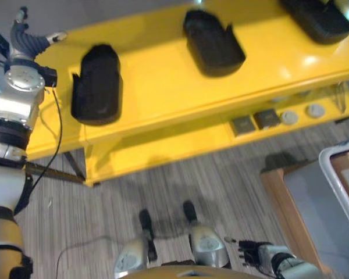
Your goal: Move parts from the plastic box to the shelf.
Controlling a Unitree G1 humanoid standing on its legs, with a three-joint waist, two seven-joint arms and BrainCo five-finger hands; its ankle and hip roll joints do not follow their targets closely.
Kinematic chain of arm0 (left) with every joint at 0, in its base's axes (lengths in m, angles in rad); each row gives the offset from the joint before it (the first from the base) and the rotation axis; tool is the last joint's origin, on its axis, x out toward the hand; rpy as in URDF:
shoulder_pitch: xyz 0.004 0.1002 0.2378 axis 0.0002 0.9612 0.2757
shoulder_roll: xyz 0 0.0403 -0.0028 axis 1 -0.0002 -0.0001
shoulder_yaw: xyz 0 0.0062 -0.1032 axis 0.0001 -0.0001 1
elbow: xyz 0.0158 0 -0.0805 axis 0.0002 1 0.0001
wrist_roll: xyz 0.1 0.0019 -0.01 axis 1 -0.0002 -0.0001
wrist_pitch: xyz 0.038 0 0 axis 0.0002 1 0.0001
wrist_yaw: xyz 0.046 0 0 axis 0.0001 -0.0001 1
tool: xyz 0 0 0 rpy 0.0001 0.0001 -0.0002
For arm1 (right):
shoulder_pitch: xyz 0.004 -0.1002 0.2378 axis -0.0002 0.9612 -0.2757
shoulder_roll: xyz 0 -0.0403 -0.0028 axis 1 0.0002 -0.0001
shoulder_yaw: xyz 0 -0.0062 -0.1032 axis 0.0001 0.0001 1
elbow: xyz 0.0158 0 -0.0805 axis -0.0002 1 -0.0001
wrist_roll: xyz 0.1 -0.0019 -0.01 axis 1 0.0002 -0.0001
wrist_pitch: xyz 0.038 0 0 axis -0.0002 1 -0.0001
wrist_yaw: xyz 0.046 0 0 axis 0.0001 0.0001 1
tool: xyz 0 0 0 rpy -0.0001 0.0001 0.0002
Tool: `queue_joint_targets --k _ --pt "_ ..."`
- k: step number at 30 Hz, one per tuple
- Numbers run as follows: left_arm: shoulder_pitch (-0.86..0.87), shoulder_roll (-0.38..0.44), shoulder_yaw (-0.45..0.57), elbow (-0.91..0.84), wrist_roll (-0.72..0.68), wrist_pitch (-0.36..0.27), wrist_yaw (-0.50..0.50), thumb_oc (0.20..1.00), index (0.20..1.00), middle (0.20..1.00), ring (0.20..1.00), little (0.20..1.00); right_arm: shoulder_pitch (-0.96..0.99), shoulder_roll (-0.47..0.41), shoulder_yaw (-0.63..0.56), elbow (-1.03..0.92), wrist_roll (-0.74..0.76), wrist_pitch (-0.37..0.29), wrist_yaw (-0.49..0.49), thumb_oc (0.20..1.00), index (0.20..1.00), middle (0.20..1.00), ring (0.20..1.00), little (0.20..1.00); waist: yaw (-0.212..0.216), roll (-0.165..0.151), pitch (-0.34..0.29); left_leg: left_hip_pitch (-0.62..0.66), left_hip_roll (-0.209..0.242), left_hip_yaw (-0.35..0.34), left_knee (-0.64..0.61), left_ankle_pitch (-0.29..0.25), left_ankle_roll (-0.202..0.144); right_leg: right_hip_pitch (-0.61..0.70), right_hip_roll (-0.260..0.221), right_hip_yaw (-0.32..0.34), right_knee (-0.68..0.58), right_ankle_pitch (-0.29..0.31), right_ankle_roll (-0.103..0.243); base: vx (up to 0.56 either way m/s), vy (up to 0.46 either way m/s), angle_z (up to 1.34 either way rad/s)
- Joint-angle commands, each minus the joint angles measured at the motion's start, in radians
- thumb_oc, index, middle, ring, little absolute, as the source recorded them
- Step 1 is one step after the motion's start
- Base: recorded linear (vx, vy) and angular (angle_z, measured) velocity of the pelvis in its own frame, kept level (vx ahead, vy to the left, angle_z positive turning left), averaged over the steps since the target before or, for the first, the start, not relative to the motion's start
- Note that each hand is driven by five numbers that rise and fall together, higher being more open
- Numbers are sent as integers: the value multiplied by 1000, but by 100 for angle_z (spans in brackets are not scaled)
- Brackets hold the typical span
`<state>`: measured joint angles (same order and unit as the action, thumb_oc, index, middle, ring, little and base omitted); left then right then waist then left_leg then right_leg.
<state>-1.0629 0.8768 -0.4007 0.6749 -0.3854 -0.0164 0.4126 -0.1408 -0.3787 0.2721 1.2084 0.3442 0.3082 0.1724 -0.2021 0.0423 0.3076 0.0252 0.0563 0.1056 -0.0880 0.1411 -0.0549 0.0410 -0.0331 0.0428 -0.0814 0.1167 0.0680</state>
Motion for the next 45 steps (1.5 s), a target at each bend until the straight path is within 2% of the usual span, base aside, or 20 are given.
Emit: queue_joint_targets --k 1,2,3,4,6,7,9,10,11,12,13,15,20,24,31,34,38,41,43,45 --pt "32 -8 70 -68 80 -189 90 1000 1000 1000 1000 1000 67 -3 29 49 -24 19 6 1000 1000 1000 1000 1000 16 11 -85 42 -34 71 1 -135 24 -7 40 -7 10 -75 -13 130 -41 -2" --pt "97 -33 108 -151 93 -211 95 1000 1000 1000 1000 1000 68 14 15 52 -10 28 -6 1000 1000 1000 1000 1000 30 7 -103 53 -35 62 2 -139 26 7 39 -14 16 -84 -17 156 -46 1" --pt "254 -87 182 -297 98 -252 44 1000 1000 1000 1000 1000 82 40 5 51 7 38 -25 1000 1000 1000 1000 1000 48 0 -126 71 -38 45 3 -147 30 30 38 -23 28 -102 -23 128 -37 5" --pt "303 -107 207 -352 106 -238 40 878 878 878 878 878 87 45 0 50 3 41 -27 1000 1000 1000 1000 1000 51 -2 -130 75 -38 39 4 -149 32 35 37 -26 32 -107 -26 100 -30 7" --pt "445 -193 254 -462 80 -255 4 652 652 652 652 652 105 79 -9 52 -2 41 -35 1000 1000 1000 1000 1000 72 -13 -135 90 -42 21 5 -159 41 54 36 -37 38 -117 -30 53 -31 18" --pt "514 -238 273 -521 69 -259 -18 476 476 476 476 476 116 93 -10 52 6 37 -42 1000 1000 1000 1000 1000 82 -18 -136 97 -45 11 5 -163 45 64 35 -42 39 -122 -32 50 -37 26" --pt "637 -320 293 -603 93 -288 -75 225 225 225 225 225 134 115 -17 51 28 27 -61 1000 1000 1000 1000 1000 99 -26 -136 107 -49 -6 5 -169 52 79 32 -49 37 -125 -32 35 -29 25" --pt "667 -339 297 -623 101 -282 -93 200 200 200 200 200 140 120 -19 50 35 22 -67 1000 1000 1000 1000 1000 102 -28 -137 110 -51 -10 5 -171 54 84 31 -52 35 -126 -32 22 -20 28" --pt "719 -371 301 -662 127 -262 -94 200 200 200 200 200 142 128 -27 45 44 23 -74 1000 1000 1000 1000 1000 113 -32 -136 113 -52 -18 4 -173 56 90 31 -54 33 -125 -31 35 -23 34" --pt "805 -400 285 -667 121 -295 -146 200 200 200 200 200 154 140 -28 41 55 13 -85 1000 1000 1000 1000 1000 128 -37 -136 117 -56 -25 2 -177 61 98 27 -63 25 -124 -30 28 -18 25" --pt "805 -400 285 -667 120 -295 -146 200 200 200 200 200 155 140 -28 41 55 12 -85 1000 1000 1000 1000 1000 128 -37 -136 117 -56 -25 2 -177 61 98 27 -63 25 -124 -30 15 -15 20" --pt "876 -424 255 -690 113 -265 -186 200 200 200 200 200 159 142 -39 39 64 15 -95 1000 1000 1000 1000 1000 144 -38 -126 113 -59 -32 1 -178 64 97 25 -75 15 -116 -26 -12 -10 14" --pt "906 -416 206 -691 122 -262 -172 200 200 200 200 200 157 134 -45 46 73 20 -89 1000 1000 1000 1000 1000 150 -34 -115 98 -62 -30 1 -178 65 84 22 -78 1 -102 -17 -6 -9 8" --pt "885 -412 178 -680 108 -260 -139 200 200 200 200 200 155 130 -33 43 71 17 -88 1000 1000 1000 1000 1000 141 -28 -101 75 -62 -18 1 -172 66 55 22 -70 1 -92 -11 -39 0 -5" --pt "727 -391 134 -633 103 -256 -14 200 200 200 200 200 110 105 9 24 75 -10 -72 1000 1000 1000 1000 1000 99 -13 -8 2 -53 8 1 -153 60 -32 33 -31 1 -69 -8 -113 1 -12" --pt "696 -390 132 -624 99 -242 -10 200 200 200 200 200 105 103 14 20 74 -18 -69 1000 1000 1000 1000 1000 92 -12 2 -6 -50 11 1 -150 59 -41 36 -25 1 -67 -9 -14 -9 -11" --pt "635 -395 134 -599 63 -186 10 200 200 200 200 200 94 102 23 0 83 -29 -74 1000 1000 1000 1000 1000 78 -12 22 -10 -46 18 1 -146 58 -51 39 -22 2 -64 -14 14 -25 -10" --pt "630 -403 136 -594 59 -176 4 200 200 200 200 200 87 102 23 -8 93 -30 -81 1000 1000 1000 1000 1000 75 -12 26 -11 -45 18 1 -143 56 -53 40 -22 2 -63 -15 11 -10 -3" --pt "635 -408 135 -596 65 -197 14 200 200 200 200 200 85 100 23 -13 93 -27 -85 1000 1000 1000 1000 1000 73 -11 30 -7 -44 20 1 -141 54 -50 40 -23 1 -63 -17 12 -2 -2" --pt "644 -407 146 -621 60 -252 8 200 200 200 200 200 89 99 20 -9 89 -32 -82 1000 1000 1000 1000 1000 75 -9 33 -6 -43 21 1 -139 52 -49 38 -25 1 -64 -17 0 0 0"
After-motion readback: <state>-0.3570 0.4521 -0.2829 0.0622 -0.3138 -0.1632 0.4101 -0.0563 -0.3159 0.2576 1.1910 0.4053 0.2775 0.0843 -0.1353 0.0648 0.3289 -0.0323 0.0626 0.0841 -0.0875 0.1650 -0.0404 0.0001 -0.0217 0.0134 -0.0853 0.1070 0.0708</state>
